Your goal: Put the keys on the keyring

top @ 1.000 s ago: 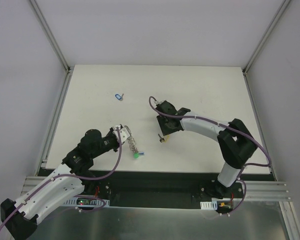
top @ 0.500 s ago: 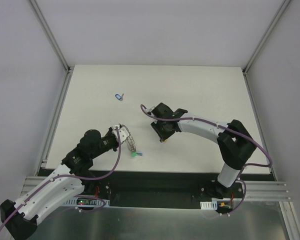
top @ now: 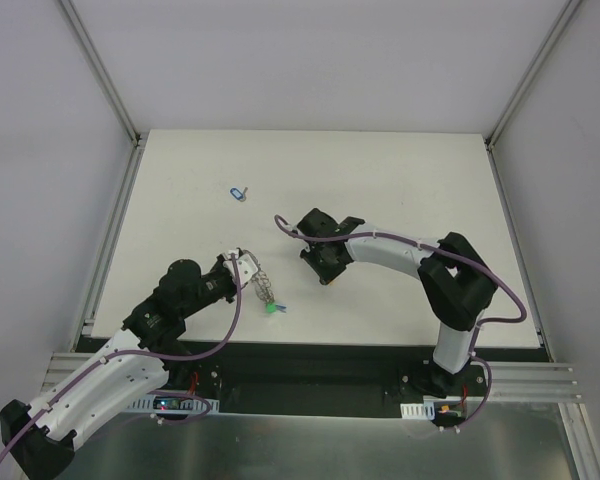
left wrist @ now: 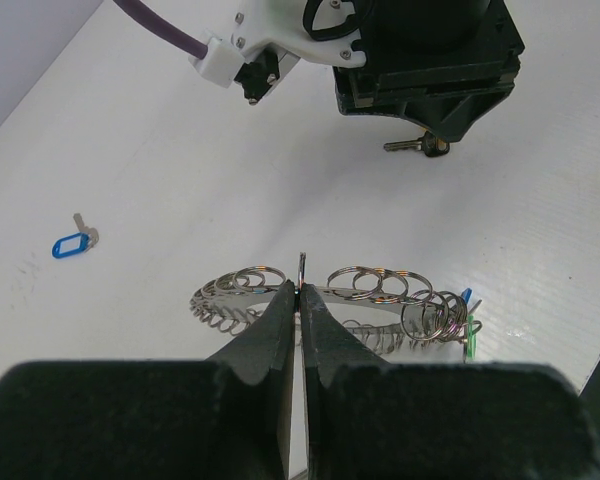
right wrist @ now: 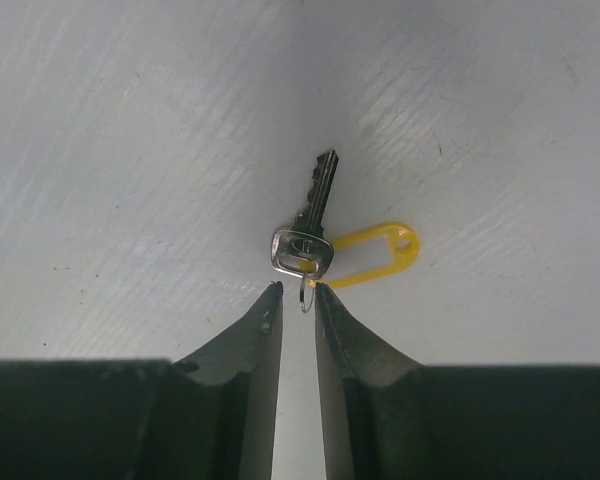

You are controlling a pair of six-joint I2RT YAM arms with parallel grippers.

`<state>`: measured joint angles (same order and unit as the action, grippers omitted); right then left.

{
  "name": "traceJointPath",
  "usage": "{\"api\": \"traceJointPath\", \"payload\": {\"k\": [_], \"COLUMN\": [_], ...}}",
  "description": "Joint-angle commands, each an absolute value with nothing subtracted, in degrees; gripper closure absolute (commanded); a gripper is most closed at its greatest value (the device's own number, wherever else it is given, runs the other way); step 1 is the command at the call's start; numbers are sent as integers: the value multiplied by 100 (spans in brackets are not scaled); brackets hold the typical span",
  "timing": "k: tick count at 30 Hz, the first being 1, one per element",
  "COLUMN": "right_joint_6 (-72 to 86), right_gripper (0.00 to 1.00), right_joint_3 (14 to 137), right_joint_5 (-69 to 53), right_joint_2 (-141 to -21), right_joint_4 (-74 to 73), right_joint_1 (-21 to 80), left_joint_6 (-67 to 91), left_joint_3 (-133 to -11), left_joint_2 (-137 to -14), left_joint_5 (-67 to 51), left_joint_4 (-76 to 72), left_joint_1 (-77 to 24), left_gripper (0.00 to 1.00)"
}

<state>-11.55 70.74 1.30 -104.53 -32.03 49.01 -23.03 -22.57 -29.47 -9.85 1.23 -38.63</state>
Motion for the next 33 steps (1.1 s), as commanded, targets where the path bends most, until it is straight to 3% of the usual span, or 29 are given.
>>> {"api": "traceJointPath", "payload": {"k": [1,8,15,18,21,33], "right_joint_6": [-1230,-1222,-1178,-1152,-985,403], "right_gripper": [80,89,90,98,99,99], "right_joint_3": [7277,7251,7260,7268,7225,6469], "right_joint_5": [281,369,387,395,308,-474], "right_joint_2": [-10512,-10529,-10573,-10608,-10468,-8658], "right_joint_4": [-3366,-3401,-3401,-3401,-3419,-4411], "right_joint_1": [4948,4948,4948,4940,4896,3191], "left_joint_6": [-2294,-2294,-2294,-2294,-2294,-2320], "left_joint_3": [-2426,-2426,-2435,-2435,-2435,-2487], "left_joint_2": [-2848,-2813,-2812,-2795,-2777,-2716], "left_joint_5": [-958,-958,-967,-949,-940,-949], "left_joint_4": [-141,-123,-105,-97,-88,-35], "left_joint_1": [-3867,-3876,-3876,-3867,-3867,-3876], "left_gripper": [100,100,100,100,100,100]}}
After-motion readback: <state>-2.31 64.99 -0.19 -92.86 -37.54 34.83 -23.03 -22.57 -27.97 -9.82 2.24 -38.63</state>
